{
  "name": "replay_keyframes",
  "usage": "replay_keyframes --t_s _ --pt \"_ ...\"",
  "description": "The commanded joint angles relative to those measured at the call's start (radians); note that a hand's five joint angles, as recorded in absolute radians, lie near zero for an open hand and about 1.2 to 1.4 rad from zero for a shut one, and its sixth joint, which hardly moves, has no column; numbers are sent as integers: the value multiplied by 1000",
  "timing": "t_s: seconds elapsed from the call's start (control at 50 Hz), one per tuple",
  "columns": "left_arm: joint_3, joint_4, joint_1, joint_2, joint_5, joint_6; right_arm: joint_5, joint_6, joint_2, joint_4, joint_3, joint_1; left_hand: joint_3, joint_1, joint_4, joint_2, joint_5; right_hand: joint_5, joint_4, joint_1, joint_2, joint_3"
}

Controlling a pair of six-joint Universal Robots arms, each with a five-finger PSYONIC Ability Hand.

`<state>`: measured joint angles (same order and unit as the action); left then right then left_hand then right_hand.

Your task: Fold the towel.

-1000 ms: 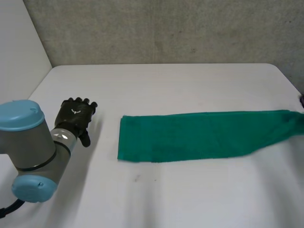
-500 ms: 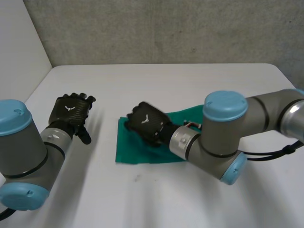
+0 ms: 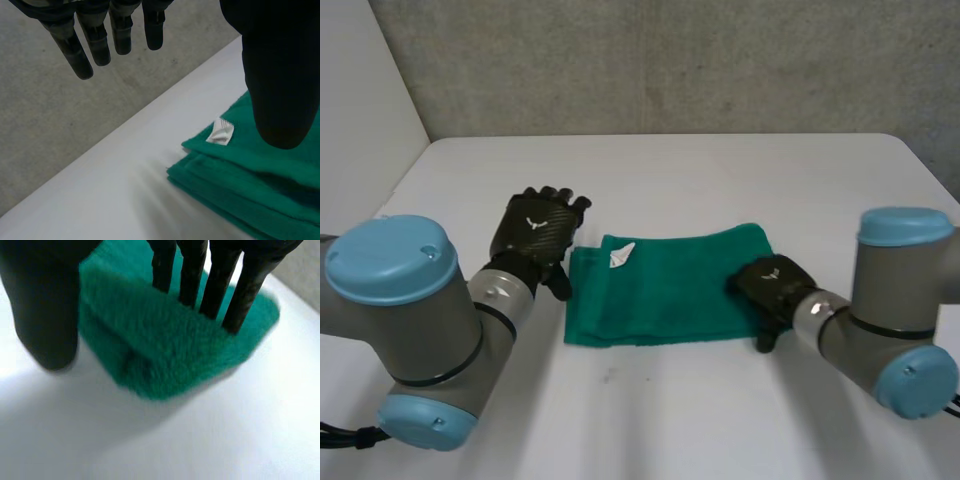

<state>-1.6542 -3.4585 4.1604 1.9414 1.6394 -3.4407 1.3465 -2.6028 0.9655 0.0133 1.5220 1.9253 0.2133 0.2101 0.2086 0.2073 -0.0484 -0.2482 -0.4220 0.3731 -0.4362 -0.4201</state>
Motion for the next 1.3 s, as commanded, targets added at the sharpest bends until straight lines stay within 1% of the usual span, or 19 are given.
replay_keyframes --t_s 0.02,0.06,0.1,0.14,0.16,0.2,0.26,0.36,0.58,0.64,0.68,0.88,0.92,0.94,0.96,1.04,1.12,1.18,1.3 --pt "-9 4 -3 13 4 0 17 13 30 125 64 -103 -32 -29 -27 -26 42 -836 -837 886 -823 -839" --pt "-13 4 -2 5 5 0 34 13 67 151 55 -101 -32 -29 -27 -26 42 -869 -870 918 -855 -872" --pt "-16 6 0 2 5 0 37 12 81 154 44 -101 -32 -29 -27 -26 42 -802 -803 851 -788 -804" --pt "-21 7 1 -1 5 2 40 3 87 152 20 -100 -32 -29 -27 -26 42 -375 -375 424 -361 -377" --pt "-22 7 3 -2 5 2 40 3 87 152 20 -100 -32 -29 -27 -26 42 -373 -373 422 -359 -375" --pt "-27 9 3 -4 5 2 45 -6 90 134 -8 -83 -32 -29 -27 -26 42 -46 -46 95 -32 -48" --pt "-36 9 4 -7 7 2 45 -23 95 100 -20 -69 -32 -29 -27 -26 42 76 75 -26 90 73" --pt "-53 9 7 -15 5 2 45 -56 85 56 -42 -52 -32 -29 -27 -26 42 91 90 -42 105 89" --pt "-75 9 9 -18 4 2 43 -51 81 21 -5 -81 -35 -32 -30 -29 45 88 87 -39 102 86" --pt "-76 9 7 -18 2 2 37 -46 85 16 21 -124 -35 -32 -30 -29 45 71 70 -21 84 68" --pt "-76 9 4 -18 2 2 20 -42 95 17 56 -186 -35 -32 -30 -29 45 38 38 11 52 36" --pt "-76 9 -2 -18 2 2 -23 -40 82 27 78 -252 -35 -32 -30 -29 45 -158 -159 208 -145 -161" --pt "-76 9 -2 -18 3 2 -41 -40 76 28 75 -273 -35 -32 -30 -29 45 -406 -407 456 -393 -409" --pt "-78 9 -2 -18 4 2 -47 -40 72 28 75 -279 -35 -32 -30 -29 45 -608 -609 658 -595 -611" --pt "-78 9 -3 -18 4 2 -67 -40 67 36 73 -287 -35 -32 -30 -29 45 -970 -971 1019 -956 -973" --pt "-82 10 -3 -21 5 2 -86 -39 73 66 70 -287 -35 -32 -30 -29 45 -973 -974 1023 -960 -976" --pt "-82 10 -3 -36 5 2 -83 -46 125 89 49 -282 -35 -32 -30 -29 45 -973 -974 1023 -960 -976" --pt "-84 10 -3 -50 5 2 -81 -63 154 76 9 -246 -35 -32 -30 -29 45 -973 -974 1023 -960 -976" --pt "-95 12 -3 -81 7 2 -90 -69 148 50 -89 -11 -35 -32 -30 -29 45 -973 -974 1023 -960 -976"
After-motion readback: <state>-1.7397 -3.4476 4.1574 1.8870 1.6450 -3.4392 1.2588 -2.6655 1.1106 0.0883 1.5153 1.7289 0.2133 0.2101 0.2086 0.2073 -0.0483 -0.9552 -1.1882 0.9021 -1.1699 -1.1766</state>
